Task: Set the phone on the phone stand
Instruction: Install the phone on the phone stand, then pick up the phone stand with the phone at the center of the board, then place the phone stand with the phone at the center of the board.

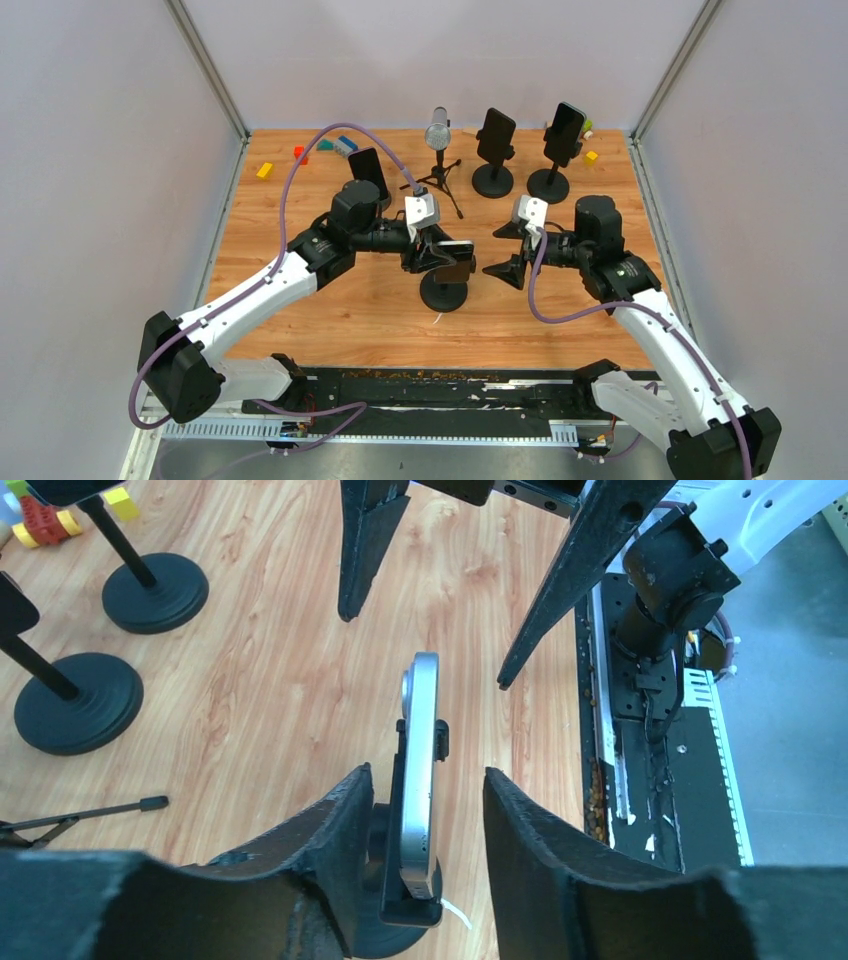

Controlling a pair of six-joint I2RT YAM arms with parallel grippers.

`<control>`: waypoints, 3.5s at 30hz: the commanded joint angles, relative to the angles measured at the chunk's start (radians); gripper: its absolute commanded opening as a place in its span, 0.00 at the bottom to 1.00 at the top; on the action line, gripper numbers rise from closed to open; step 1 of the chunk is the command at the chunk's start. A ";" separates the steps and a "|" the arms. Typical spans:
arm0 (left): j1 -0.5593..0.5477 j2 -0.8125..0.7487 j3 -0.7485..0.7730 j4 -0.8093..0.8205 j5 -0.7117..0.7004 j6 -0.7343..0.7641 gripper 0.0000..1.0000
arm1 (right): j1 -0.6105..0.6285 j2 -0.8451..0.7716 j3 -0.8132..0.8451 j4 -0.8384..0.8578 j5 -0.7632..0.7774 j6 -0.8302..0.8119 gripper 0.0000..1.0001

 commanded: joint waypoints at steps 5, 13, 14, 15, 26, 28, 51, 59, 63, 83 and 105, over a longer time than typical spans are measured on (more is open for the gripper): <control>-0.005 -0.017 -0.009 0.066 -0.008 -0.029 0.56 | -0.032 -0.031 -0.019 0.015 -0.011 -0.030 0.75; -0.005 0.016 -0.004 0.073 -0.009 -0.046 0.62 | -0.055 -0.055 -0.025 0.015 -0.014 -0.034 0.75; -0.005 0.019 -0.002 0.074 -0.008 -0.048 0.63 | -0.057 -0.056 -0.027 0.016 -0.012 -0.036 0.75; -0.005 0.025 0.000 0.075 -0.007 -0.050 0.64 | -0.059 -0.057 -0.027 0.016 -0.011 -0.037 0.75; -0.005 0.045 0.012 0.076 0.008 -0.068 0.29 | -0.073 -0.055 -0.032 0.016 -0.014 -0.042 0.75; -0.005 0.044 0.012 0.077 0.013 -0.069 0.17 | -0.073 -0.056 -0.033 0.015 -0.012 -0.043 0.75; 0.159 -0.128 0.063 -0.018 -0.036 -0.036 0.00 | -0.097 -0.066 -0.026 0.016 0.003 -0.037 0.75; 0.353 -0.198 0.112 -0.087 0.001 0.006 0.00 | -0.097 -0.064 -0.024 0.015 0.003 -0.033 0.76; 0.474 -0.178 0.162 -0.115 0.055 0.017 0.00 | -0.097 -0.064 -0.025 0.013 0.006 -0.035 0.76; 0.873 0.156 0.440 -0.131 0.148 0.060 0.00 | -0.097 -0.063 -0.022 0.001 0.019 -0.052 0.76; 0.954 0.484 0.574 0.012 0.214 0.093 0.00 | -0.097 -0.039 -0.022 -0.002 0.052 -0.061 0.76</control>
